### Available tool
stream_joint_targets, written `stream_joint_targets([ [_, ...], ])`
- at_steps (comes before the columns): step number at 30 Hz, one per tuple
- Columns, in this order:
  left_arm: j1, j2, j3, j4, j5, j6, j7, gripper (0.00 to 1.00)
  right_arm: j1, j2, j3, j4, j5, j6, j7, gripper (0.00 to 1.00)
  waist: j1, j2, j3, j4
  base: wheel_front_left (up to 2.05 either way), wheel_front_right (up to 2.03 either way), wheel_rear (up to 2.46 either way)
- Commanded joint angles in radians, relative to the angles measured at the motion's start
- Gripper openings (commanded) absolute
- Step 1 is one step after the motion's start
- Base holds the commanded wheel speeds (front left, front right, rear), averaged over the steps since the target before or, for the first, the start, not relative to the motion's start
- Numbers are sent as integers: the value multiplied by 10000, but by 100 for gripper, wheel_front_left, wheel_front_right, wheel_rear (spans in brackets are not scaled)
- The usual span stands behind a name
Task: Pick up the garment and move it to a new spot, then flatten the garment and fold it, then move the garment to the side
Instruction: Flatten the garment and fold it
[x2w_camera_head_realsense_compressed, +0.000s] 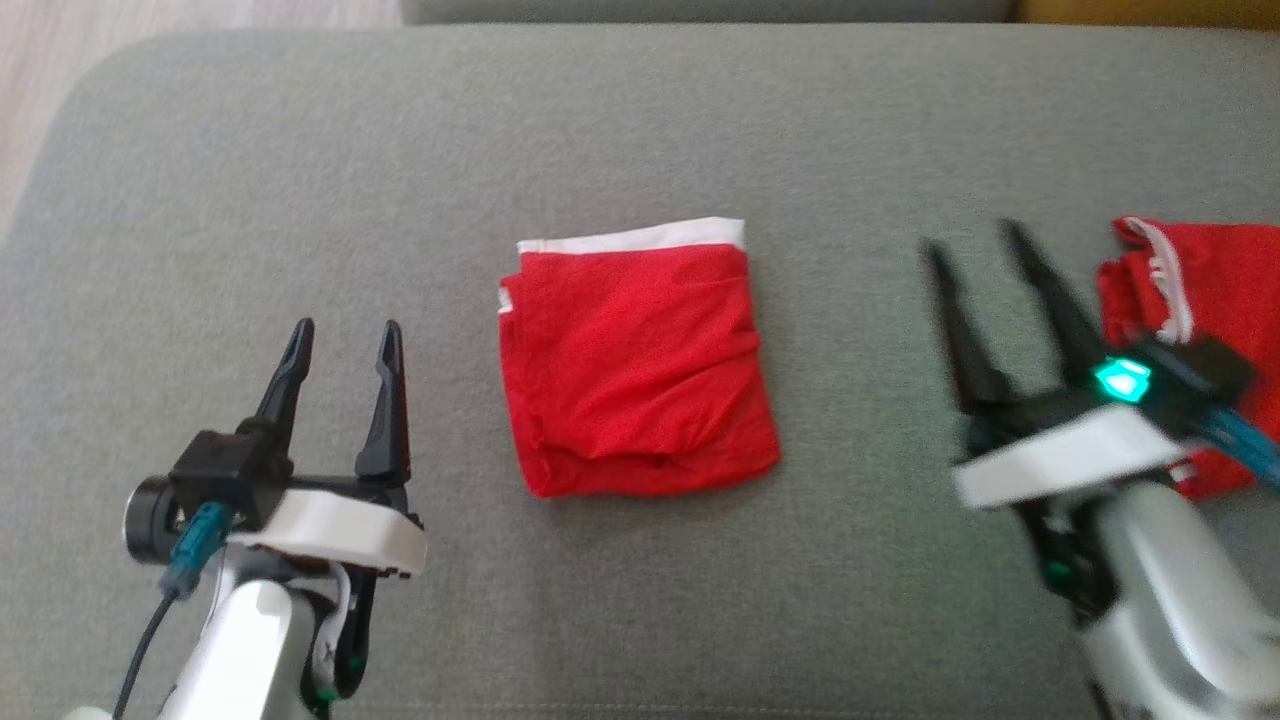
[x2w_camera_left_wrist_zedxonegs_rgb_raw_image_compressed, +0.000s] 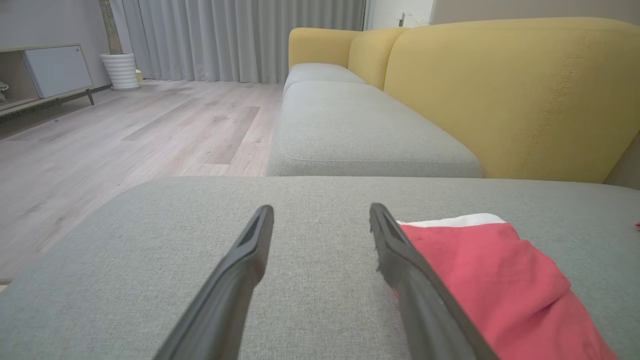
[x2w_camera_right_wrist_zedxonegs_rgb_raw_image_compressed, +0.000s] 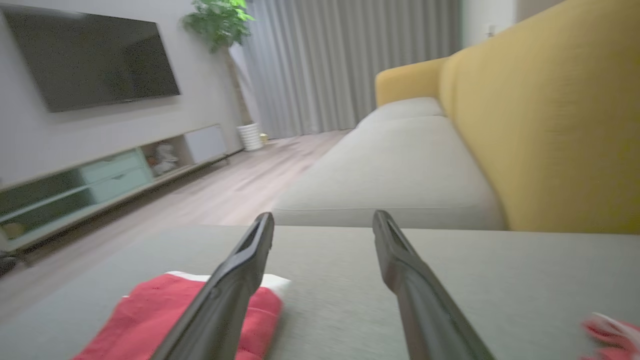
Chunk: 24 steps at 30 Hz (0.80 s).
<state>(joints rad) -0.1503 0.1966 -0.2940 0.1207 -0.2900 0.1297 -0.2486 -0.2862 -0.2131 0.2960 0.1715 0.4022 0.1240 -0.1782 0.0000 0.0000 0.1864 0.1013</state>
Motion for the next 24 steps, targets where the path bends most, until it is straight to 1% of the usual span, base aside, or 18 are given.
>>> stream_joint_targets([
  [1, -125, 347, 396, -455, 116, 77, -16, 100, 462, 176, -817, -889, -542, 67, 375, 100, 0, 0, -228, -233, 0, 0, 0],
  [2, -125, 347, 396, -455, 116, 77, -16, 100, 462, 176, -817, -889, -542, 67, 375, 100, 0, 0, -228, -233, 0, 0, 0],
  [6, 132, 441, 329, -582, 147, 112, 50, 100, 1475, 361, -1993, -1913, -1150, 67, 1076, 100, 0, 0, -472, -320, 0, 0, 0],
  [10, 559, 497, 274, -637, 147, 204, 102, 100, 2383, 664, -2595, -2750, -1418, 67, 1595, 100, 0, 0, -802, -368, 0, 0, 0],
  [16, 1055, 582, 72, -712, 144, 220, 351, 100, 3399, 1094, -3025, -3488, -1472, 67, 2054, 100, 0, 0, -1332, -315, 0, 0, 0],
  [24, 1529, 637, -33, -801, 34, 304, 603, 100, 4078, 1339, -3123, -3839, -1558, 67, 2438, 100, 0, 0, -1726, -337, 0, 0, 0],
])
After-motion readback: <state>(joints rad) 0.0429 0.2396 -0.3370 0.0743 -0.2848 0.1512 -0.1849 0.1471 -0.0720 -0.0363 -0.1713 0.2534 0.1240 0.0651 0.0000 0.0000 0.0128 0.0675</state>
